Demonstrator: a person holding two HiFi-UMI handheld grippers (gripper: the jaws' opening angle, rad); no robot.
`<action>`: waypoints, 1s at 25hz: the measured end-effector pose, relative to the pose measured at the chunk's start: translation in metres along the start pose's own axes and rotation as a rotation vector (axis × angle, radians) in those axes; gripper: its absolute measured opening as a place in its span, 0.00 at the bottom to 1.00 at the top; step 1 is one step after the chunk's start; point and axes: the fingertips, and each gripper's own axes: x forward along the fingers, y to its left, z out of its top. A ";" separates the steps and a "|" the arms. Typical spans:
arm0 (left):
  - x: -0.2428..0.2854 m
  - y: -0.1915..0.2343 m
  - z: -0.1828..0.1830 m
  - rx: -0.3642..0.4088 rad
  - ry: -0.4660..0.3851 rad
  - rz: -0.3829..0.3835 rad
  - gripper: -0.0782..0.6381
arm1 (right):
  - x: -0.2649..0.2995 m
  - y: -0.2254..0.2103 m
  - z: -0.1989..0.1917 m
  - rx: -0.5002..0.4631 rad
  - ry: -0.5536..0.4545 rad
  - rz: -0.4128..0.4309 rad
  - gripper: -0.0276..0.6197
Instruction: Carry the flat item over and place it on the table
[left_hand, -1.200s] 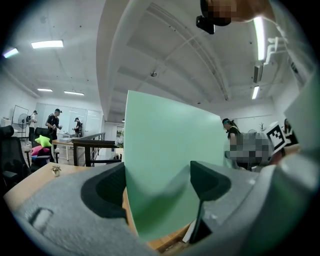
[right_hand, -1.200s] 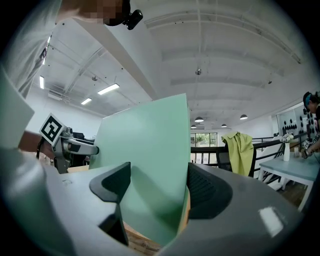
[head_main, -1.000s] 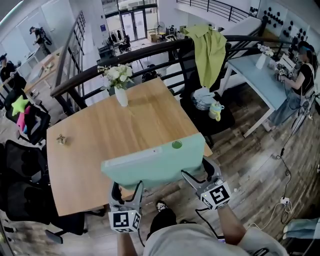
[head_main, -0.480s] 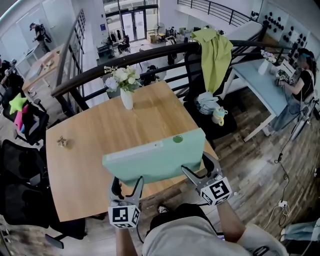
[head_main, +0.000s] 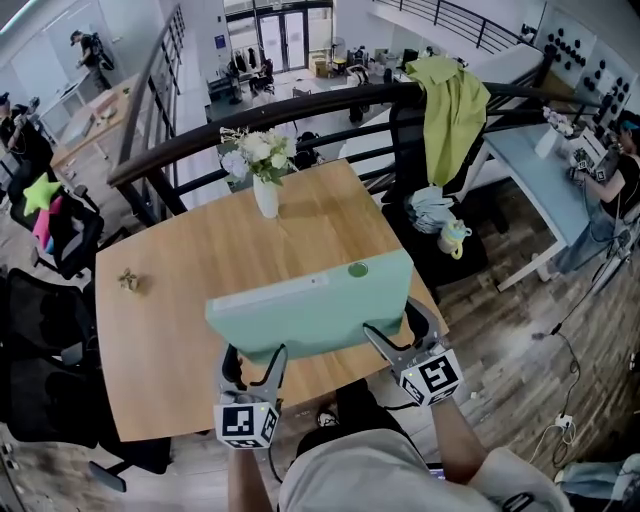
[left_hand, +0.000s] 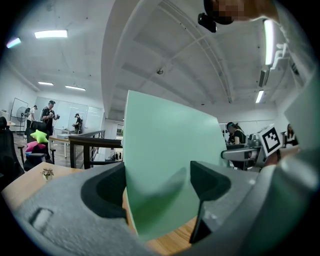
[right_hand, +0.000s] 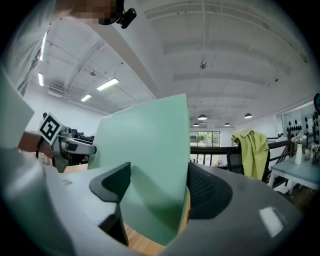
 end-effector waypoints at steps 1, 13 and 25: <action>0.005 0.003 0.001 -0.002 0.001 0.006 0.68 | 0.007 -0.003 0.000 0.001 -0.001 0.008 0.60; 0.080 0.032 -0.005 -0.021 0.058 0.074 0.68 | 0.089 -0.053 -0.022 0.044 0.031 0.086 0.60; 0.154 0.046 -0.033 -0.066 0.129 0.093 0.68 | 0.146 -0.103 -0.062 0.090 0.099 0.114 0.60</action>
